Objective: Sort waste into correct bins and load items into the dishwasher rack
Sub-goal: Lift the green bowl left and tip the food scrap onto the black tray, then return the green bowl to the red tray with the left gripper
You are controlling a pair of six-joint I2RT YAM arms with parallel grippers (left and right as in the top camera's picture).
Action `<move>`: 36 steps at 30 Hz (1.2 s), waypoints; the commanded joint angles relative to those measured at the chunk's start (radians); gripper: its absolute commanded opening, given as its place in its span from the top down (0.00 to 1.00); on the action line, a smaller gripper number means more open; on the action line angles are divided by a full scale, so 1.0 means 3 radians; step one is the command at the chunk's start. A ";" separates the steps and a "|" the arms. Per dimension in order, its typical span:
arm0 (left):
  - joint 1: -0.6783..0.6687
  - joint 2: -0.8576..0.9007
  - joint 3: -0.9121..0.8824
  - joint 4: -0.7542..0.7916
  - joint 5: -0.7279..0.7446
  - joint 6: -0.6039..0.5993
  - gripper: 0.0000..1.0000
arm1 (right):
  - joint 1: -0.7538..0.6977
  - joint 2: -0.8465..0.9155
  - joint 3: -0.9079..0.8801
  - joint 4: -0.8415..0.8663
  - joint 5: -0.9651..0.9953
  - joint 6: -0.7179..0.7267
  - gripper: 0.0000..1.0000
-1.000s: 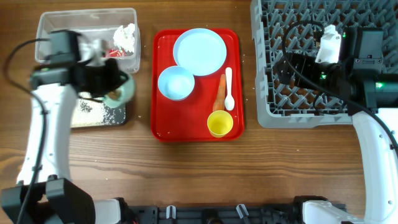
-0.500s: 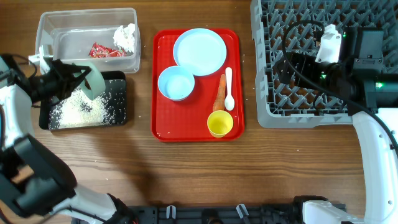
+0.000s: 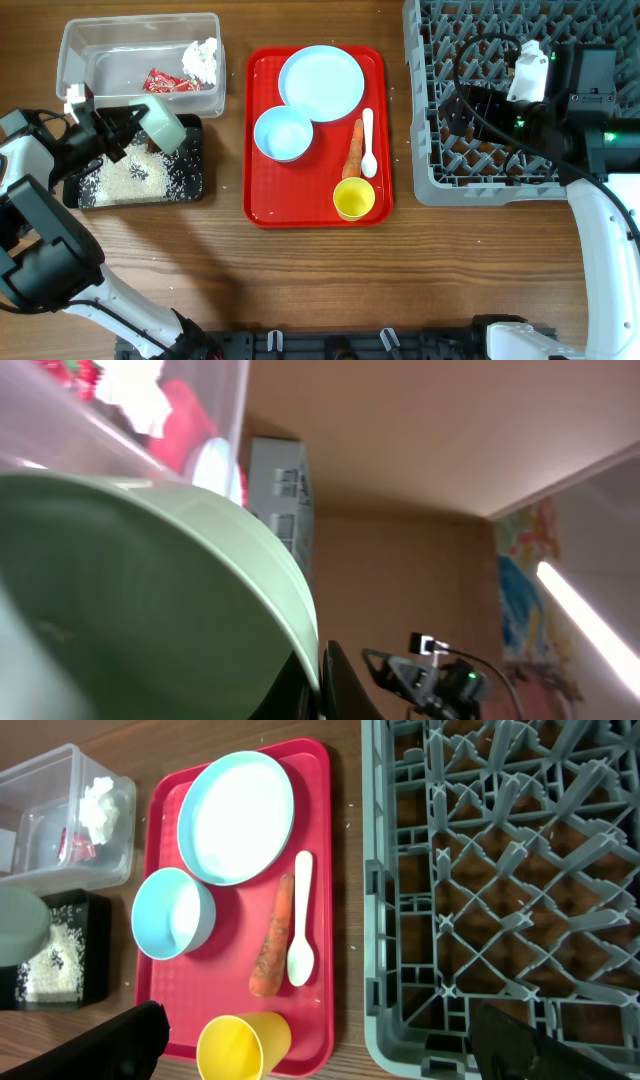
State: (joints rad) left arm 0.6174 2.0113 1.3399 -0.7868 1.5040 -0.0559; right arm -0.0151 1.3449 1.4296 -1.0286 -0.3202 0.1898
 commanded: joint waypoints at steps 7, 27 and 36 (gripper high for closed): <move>0.0024 -0.0003 0.0043 0.0004 0.0242 -0.0229 0.96 | -0.0008 0.0043 0.0055 -0.0014 0.0034 -0.0015 0.00; -0.1366 -0.1319 0.0045 -0.0226 -0.2196 -0.0177 0.96 | -0.0008 0.0045 0.0055 -0.0001 0.0047 -0.0022 0.00; -0.2766 -0.1325 -0.0042 -0.0779 -0.4000 -0.0203 0.96 | -0.0008 0.0045 0.0055 0.0018 0.0047 -0.0020 0.00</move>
State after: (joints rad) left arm -0.0853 1.6073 1.3441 -1.0111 0.6037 -0.1108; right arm -0.0151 1.3449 1.4296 -1.0317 -0.3191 0.1898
